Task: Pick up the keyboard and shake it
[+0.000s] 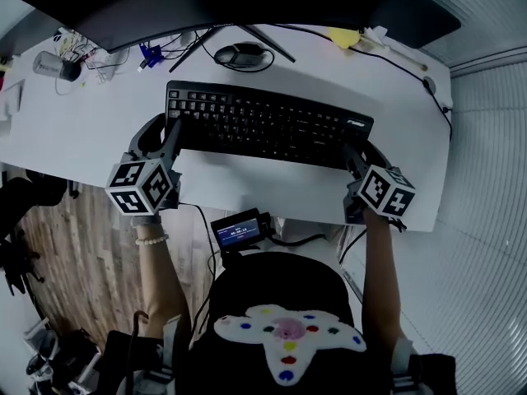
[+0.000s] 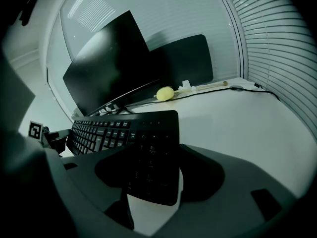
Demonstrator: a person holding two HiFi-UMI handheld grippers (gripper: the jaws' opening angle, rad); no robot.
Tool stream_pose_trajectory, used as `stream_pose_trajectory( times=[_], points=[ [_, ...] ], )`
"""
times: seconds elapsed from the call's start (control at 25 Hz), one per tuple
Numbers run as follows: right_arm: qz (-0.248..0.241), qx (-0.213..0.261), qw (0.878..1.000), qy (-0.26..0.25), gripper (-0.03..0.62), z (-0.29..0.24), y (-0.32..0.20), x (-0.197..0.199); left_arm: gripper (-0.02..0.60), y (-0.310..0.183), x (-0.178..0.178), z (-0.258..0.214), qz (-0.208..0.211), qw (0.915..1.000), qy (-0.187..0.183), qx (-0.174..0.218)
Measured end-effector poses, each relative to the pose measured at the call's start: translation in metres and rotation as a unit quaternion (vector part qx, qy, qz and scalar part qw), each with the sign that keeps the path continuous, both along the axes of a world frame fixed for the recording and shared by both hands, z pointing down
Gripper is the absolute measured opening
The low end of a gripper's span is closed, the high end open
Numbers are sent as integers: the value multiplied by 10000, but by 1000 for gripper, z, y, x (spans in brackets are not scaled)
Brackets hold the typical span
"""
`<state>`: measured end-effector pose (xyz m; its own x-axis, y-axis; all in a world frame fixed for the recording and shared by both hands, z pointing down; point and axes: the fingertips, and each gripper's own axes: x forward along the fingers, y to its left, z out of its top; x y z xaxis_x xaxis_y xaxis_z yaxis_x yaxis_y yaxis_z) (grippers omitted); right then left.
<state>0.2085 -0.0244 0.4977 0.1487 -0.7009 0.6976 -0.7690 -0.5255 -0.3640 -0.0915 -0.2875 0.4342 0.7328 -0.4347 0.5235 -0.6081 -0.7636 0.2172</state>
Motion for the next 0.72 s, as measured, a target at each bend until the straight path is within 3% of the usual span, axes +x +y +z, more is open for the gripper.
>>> stream_pose_trajectory(
  times=[0.28, 0.72],
  points=[
    [30, -269, 9996, -24, 278, 28, 6, -3, 175, 2, -2, 45, 7, 9991, -125, -413],
    [51, -574, 9982, -189, 278, 55, 3, -8, 175, -3, -7, 84, -25, 9968, -288, -751]
  ],
)
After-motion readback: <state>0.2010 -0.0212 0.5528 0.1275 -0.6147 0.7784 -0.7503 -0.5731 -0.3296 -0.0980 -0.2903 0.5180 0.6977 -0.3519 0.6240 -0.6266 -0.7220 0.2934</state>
